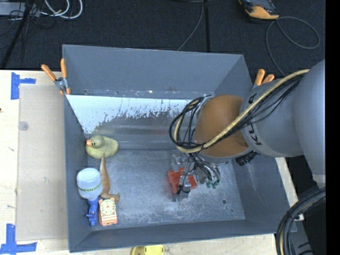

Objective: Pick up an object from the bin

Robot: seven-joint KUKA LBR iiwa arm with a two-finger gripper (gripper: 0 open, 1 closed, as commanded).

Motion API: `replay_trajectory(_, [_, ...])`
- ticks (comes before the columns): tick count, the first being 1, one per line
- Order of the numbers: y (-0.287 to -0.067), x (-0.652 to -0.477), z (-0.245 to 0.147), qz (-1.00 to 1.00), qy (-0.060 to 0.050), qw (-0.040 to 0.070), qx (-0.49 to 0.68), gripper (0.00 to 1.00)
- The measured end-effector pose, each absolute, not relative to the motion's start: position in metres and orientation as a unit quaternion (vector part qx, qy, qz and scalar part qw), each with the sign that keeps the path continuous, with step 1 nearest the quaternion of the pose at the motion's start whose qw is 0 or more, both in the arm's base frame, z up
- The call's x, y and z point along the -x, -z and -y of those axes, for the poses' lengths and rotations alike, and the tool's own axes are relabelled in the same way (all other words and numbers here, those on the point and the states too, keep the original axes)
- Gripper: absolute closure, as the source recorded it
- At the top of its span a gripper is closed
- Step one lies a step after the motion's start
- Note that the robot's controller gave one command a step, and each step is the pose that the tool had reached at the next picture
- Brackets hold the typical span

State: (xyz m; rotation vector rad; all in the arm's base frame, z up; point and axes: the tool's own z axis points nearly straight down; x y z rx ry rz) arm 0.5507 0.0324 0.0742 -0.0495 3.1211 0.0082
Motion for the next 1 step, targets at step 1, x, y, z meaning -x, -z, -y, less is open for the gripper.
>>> replay_trajectory(1, [-0.0819,-0.5506,-0.0328,-1.0,-0.003,0.01,0.016,1.0])
